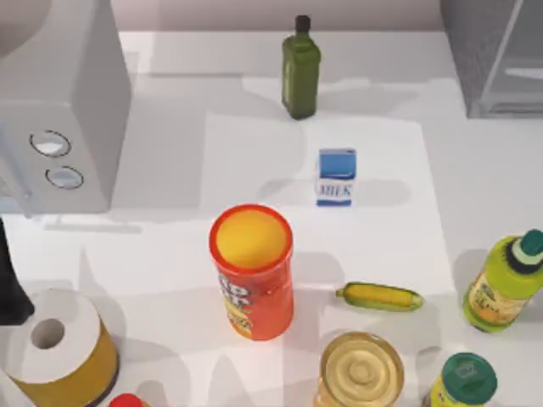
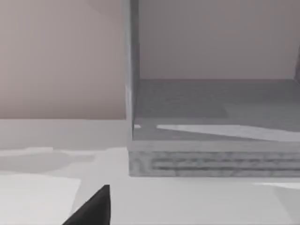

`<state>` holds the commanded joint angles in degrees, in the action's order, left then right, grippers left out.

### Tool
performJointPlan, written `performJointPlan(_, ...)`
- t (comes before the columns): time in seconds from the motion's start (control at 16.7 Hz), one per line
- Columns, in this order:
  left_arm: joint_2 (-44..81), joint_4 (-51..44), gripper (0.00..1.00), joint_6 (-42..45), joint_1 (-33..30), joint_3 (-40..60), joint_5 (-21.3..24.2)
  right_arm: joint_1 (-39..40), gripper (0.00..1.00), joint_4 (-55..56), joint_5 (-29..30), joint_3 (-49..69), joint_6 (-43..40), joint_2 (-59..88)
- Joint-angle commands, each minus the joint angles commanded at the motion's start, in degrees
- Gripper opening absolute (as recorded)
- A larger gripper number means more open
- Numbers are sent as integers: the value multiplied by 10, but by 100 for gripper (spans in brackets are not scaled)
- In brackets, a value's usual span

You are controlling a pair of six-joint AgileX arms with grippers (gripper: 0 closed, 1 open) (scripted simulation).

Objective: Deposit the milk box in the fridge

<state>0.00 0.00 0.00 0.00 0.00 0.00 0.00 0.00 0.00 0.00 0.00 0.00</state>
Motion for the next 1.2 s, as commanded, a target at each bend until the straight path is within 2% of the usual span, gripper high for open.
performJointPlan(0.24,0,0,100,0,0,0,0,7,100,8,7,8,3,17)
performJointPlan(0.48,0,0,100,0,0,0,0,48,100,52,44,51,20,122)
performJointPlan(0.78,0,0,100,0,0,0,0,132,100,147,127,146,56,355)
performJointPlan(1.2,0,0,100,0,0,0,0,275,100,310,271,311,116,763)
